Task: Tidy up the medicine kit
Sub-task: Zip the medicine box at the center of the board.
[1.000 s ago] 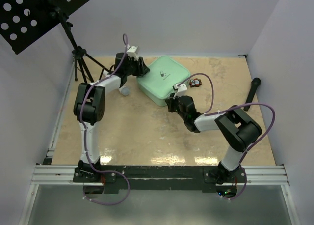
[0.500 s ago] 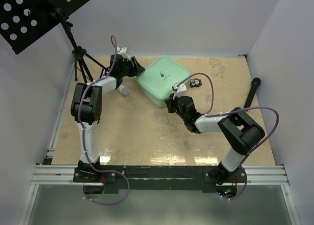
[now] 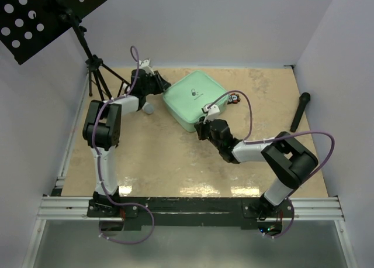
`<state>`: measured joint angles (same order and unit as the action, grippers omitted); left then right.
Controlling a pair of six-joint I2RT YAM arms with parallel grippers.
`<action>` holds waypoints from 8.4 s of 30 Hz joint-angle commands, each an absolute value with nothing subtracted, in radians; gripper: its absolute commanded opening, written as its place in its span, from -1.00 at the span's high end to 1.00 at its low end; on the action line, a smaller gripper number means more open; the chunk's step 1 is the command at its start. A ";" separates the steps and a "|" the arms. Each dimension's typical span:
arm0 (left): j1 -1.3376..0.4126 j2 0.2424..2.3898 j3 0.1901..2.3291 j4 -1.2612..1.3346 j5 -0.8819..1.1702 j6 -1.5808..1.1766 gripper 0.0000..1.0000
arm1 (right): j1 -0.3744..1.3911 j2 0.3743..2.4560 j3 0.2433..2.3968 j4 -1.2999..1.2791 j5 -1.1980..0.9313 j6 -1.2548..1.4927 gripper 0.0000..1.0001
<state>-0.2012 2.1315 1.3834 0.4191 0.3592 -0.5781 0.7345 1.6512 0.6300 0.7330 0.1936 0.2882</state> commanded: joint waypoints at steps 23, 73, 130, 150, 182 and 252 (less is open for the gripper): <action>-0.204 2.263 1.753 0.146 0.753 -0.348 -1.00 | 0.729 1.562 0.574 0.732 0.193 0.342 1.00; -0.207 2.011 1.298 0.319 0.304 -0.591 1.00 | 0.781 1.528 0.606 0.672 0.215 0.256 1.00; -0.416 1.761 0.905 0.569 0.066 -0.900 1.00 | 0.953 1.617 0.738 0.580 0.328 0.278 1.00; -0.468 1.741 0.960 0.506 0.057 -0.856 0.30 | 0.953 1.529 0.675 0.565 0.284 0.276 1.00; -0.225 2.134 1.459 0.459 0.445 -0.739 -0.46 | 0.907 1.295 0.517 0.459 0.273 0.500 1.00; -0.160 1.356 0.683 0.398 0.184 -0.769 -0.70 | 0.703 1.437 0.588 0.649 0.328 0.350 1.00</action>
<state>-0.1558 1.4368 0.7422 0.5308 0.2901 -0.7662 0.6975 1.4799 0.5682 0.5182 0.3408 0.3546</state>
